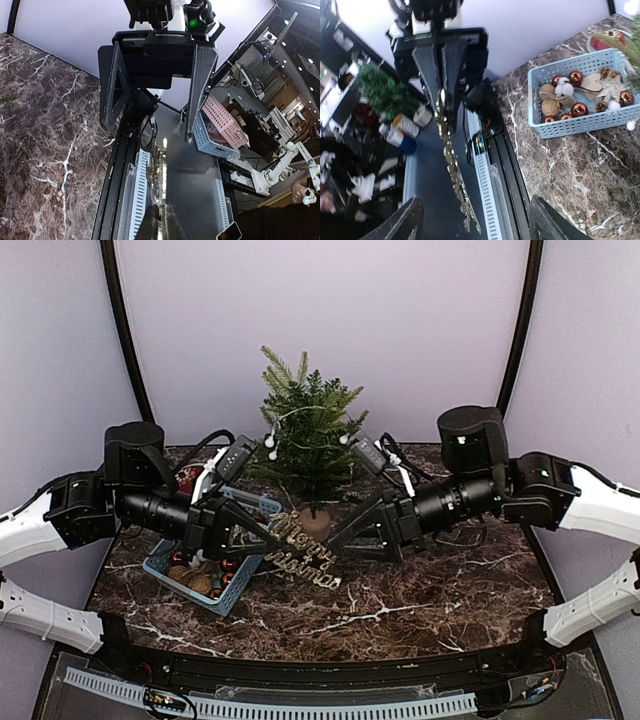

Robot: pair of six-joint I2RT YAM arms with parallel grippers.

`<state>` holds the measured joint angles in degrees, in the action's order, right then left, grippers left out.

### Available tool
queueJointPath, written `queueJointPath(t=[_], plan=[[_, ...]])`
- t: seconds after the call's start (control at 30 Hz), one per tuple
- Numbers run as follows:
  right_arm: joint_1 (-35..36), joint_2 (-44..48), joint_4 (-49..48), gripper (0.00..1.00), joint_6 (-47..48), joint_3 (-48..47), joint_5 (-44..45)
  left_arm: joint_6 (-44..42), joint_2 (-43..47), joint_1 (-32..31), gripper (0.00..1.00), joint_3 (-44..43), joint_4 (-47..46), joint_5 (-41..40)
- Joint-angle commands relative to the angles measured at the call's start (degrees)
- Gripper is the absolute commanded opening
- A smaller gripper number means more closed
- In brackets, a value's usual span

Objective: Decorate the small christmas tree
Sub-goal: Pass from the right arm to the left, then place the ornament words in the gap of branches.

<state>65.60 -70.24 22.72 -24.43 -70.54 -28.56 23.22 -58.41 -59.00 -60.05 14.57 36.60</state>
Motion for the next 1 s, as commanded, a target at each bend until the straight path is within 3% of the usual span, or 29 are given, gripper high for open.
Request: queueJointPath(t=[0.0, 0.17, 0.33, 0.5, 0.67, 0.97], plan=[[-0.31, 5.98, -20.49, 0.8, -8.57, 10.91, 9.95, 3.15, 2.49, 0.2, 0.0, 3.79, -15.25, -5.91], [0.06, 8.86, -38.1, 0.82, -15.42, 20.87, 9.59, 5.23, 3.37, 0.16, 0.0, 7.71, -24.92, -9.18], [2.41, 7.85, -41.13, 0.78, -14.66, 21.53, 10.68, 7.16, 3.5, 0.2, 0.0, 10.14, -27.92, -10.48], [2.97, 6.81, -43.4, 0.59, -14.49, 21.3, 10.86, 8.74, 4.14, 0.2, 0.0, 12.14, -29.88, -11.11], [3.16, 5.9, -44.64, 0.23, -14.76, 21.33, 12.8, 10.55, 5.32, 0.2, 0.0, 15.36, -32.94, -12.65], [3.56, 4.39, -44.91, 0.17, -15.37, 21.55, 15.89, 11.81, 5.24, 0.2, 0.0, 17.67, -36.63, -14.44]])
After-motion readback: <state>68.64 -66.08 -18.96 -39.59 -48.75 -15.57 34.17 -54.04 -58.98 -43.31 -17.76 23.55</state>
